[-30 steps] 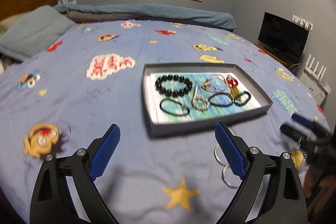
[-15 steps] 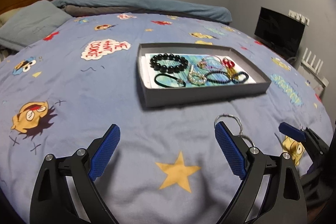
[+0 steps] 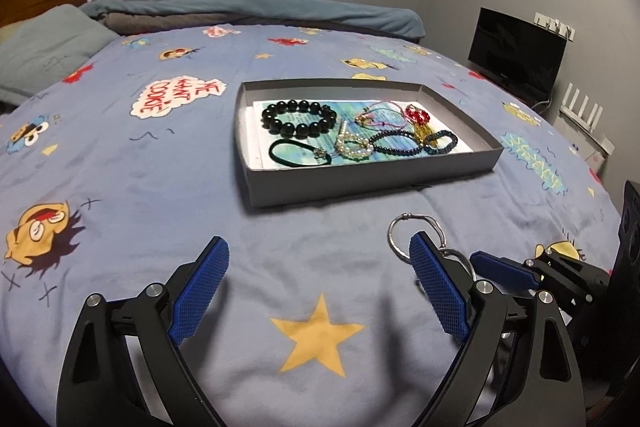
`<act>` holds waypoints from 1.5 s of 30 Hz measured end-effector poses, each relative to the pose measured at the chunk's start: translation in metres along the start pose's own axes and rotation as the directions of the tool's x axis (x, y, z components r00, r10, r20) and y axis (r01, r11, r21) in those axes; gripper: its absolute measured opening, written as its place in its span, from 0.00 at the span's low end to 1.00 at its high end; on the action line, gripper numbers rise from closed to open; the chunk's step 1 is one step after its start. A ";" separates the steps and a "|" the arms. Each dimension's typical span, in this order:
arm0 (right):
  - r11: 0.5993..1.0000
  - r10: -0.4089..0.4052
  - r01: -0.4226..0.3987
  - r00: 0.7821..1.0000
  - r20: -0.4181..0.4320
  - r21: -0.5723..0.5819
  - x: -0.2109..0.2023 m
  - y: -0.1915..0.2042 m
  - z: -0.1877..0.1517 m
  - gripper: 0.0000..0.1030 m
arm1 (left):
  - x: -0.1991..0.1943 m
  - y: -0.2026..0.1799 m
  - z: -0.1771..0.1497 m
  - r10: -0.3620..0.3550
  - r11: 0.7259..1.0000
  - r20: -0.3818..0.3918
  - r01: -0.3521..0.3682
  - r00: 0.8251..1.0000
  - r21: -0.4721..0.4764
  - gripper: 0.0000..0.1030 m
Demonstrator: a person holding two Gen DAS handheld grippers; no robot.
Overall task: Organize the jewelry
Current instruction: 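Move both tools back toward the silver hoop earrings, then grasp a silver hoop with the right tool while the left tool grasps the other hoop, then carry both silver hoops into the box and open both tools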
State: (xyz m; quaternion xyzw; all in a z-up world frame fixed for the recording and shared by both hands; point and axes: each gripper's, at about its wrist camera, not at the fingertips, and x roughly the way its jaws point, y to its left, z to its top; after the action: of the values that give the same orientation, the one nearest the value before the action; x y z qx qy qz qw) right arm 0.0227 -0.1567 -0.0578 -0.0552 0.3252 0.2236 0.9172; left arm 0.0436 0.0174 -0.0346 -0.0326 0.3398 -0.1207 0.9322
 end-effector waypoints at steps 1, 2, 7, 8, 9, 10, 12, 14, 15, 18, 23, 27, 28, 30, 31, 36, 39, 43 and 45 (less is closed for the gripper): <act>1.000 -0.011 0.011 1.000 -0.002 0.007 -0.001 -0.003 0.001 0.19 | 0.001 -0.001 0.000 -0.001 1.000 -0.001 0.001 1.000 0.003 0.89; 1.000 -0.009 0.009 1.000 -0.004 0.013 -0.002 -0.006 0.001 0.13 | 0.001 -0.003 0.000 -0.003 1.000 -0.002 0.003 1.000 0.007 0.89; 0.998 0.016 -0.015 1.000 -0.016 0.056 -0.003 -0.015 0.000 0.17 | 0.003 -0.005 0.000 0.000 1.000 -0.002 0.000 1.000 0.008 0.89; 0.999 0.024 -0.023 1.000 -0.014 0.046 -0.004 -0.013 0.000 0.27 | 0.003 -0.005 0.001 0.000 1.000 -0.001 0.000 1.000 0.004 0.89; 0.999 0.026 -0.025 1.000 -0.009 0.037 -0.005 -0.010 -0.001 0.40 | 0.004 -0.004 0.001 0.001 1.000 0.000 -0.001 1.000 -0.002 0.89; 0.999 0.027 -0.027 1.000 0.002 0.027 -0.007 -0.007 0.000 0.46 | 0.004 -0.004 0.002 0.001 1.000 0.000 -0.001 1.000 -0.008 0.89; 0.999 0.034 -0.034 0.999 0.023 0.009 -0.011 -0.003 0.001 0.58 | 0.005 -0.003 0.002 0.000 1.000 -0.004 0.000 1.000 -0.014 0.89; 1.000 0.023 -0.023 0.999 0.028 -0.017 -0.011 0.004 0.002 0.58 | 0.006 -0.003 0.001 0.000 1.000 -0.007 0.000 1.000 -0.011 0.89; 0.999 0.012 -0.012 1.000 0.019 -0.030 -0.008 0.007 0.002 0.58 | 0.006 -0.004 0.001 0.002 1.000 -0.007 -0.002 1.000 -0.007 0.89; 0.999 0.012 -0.012 1.000 -0.012 -0.035 0.001 0.011 0.002 0.58 | 0.009 -0.004 0.001 0.002 1.000 -0.016 -0.002 1.000 -0.002 0.89; 0.999 0.005 -0.006 1.000 -0.023 -0.054 0.003 0.012 0.001 0.46 | 0.012 -0.003 0.001 0.000 1.000 -0.024 0.000 1.000 -0.003 0.89; 1.000 -0.004 0.004 1.000 0.008 -0.001 -0.011 -0.004 0.002 0.46 | 0.014 -0.004 0.001 -0.014 1.000 -0.025 0.014 1.000 -0.006 0.89; 1.000 -0.023 0.023 0.999 0.025 0.017 -0.017 -0.010 0.002 0.46 | 0.014 -0.005 0.001 -0.019 1.000 -0.026 0.019 0.999 -0.005 0.89; 0.996 -0.068 0.066 0.997 0.047 0.057 -0.025 -0.025 0.003 0.46 | 0.018 -0.010 0.001 -0.037 0.999 -0.031 0.037 0.999 -0.002 0.89; 0.992 -0.096 0.092 0.994 0.051 0.081 -0.029 -0.033 0.003 0.46 | 0.021 -0.013 0.000 -0.050 0.999 -0.038 0.050 0.998 0.001 0.89; 0.971 -0.159 0.151 0.987 0.030 0.187 -0.034 -0.068 0.001 0.46 | 0.037 -0.036 -0.003 -0.075 0.995 -0.072 0.079 0.995 0.057 0.88; 0.965 -0.161 0.152 0.987 0.025 0.212 -0.035 -0.077 -0.001 0.46 | 0.043 -0.047 -0.003 -0.095 0.991 -0.080 0.102 0.992 0.089 0.83; 0.966 -0.149 0.142 0.989 0.020 0.214 -0.036 -0.079 -0.003 0.46 | 0.049 -0.068 -0.007 -0.091 0.980 -0.083 0.104 0.992 0.169 0.77; 0.967 -0.144 0.137 0.989 0.019 0.215 -0.036 -0.078 -0.004 0.46 | 0.050 -0.074 -0.009 -0.079 0.977 -0.081 0.094 0.994 0.192 0.66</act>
State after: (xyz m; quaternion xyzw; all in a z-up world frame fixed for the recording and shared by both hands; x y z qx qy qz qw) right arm 0.0306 -0.2407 -0.0418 0.0243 0.3268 0.1228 0.9367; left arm 0.0603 -0.0661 -0.0622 0.0487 0.3584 -0.1949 0.9117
